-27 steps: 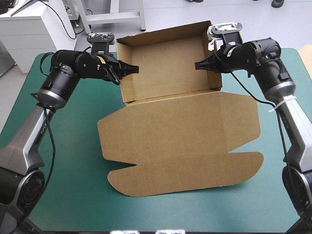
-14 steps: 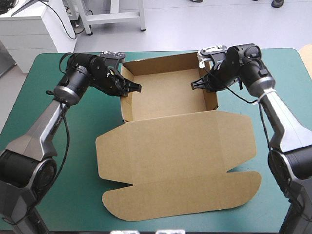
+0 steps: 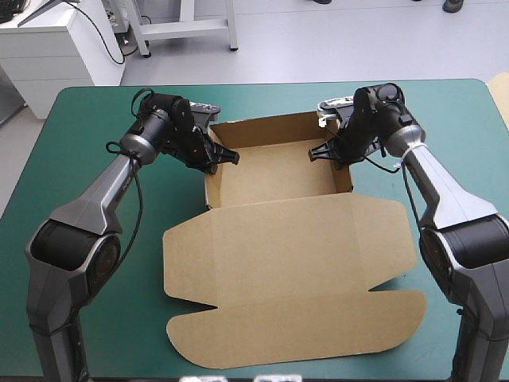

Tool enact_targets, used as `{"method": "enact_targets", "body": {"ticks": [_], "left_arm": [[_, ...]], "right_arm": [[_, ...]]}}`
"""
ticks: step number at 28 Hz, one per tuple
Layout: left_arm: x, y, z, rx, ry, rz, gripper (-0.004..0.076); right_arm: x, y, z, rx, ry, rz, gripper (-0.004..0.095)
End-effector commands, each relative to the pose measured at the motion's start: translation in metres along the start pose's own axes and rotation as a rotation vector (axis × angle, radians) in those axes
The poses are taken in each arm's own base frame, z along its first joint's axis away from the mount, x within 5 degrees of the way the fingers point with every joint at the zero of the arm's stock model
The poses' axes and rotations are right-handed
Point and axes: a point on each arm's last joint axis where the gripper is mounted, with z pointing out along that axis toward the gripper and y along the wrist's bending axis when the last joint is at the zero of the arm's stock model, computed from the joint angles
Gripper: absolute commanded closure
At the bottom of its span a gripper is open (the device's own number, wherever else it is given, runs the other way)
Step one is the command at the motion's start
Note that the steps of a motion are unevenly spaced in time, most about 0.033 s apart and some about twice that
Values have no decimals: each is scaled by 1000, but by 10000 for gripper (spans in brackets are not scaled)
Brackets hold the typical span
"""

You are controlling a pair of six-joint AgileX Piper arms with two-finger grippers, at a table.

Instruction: Fold the box

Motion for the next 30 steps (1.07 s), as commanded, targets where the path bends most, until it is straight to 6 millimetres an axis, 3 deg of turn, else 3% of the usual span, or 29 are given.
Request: {"method": "enact_targets", "body": {"ticks": [1,7,10,12,16,17,19,26,30], "left_arm": [[-6,-9,-17,19,-23,81,731],[-12,-19,-26,112,-39,81,713],[-14,-23,-31,146,-59,93,601],[-15,-23,-31,148,-60,95,472],[-15,-23,-31,146,-60,95,234],[-15,-23,-31,146,-60,95,202],[-15,-23,-31,140,-60,97,185],[-14,-22,-33,136,-64,95,185],[-12,-20,-57,78,-114,109,186]], "right_arm": [[0,10,-30,-51,-61,-45,927],[-1,10,-28,-57,-56,-33,925],[-1,10,-28,-58,-56,-30,849],[-1,10,-28,-57,-56,-32,698],[-1,10,-28,-61,-56,-33,305],[-1,10,-28,-61,-56,-33,198],[-1,10,-28,-57,-56,-35,105],[0,8,-30,-37,-60,-49,94],[0,5,-53,14,-114,-67,96]]}}
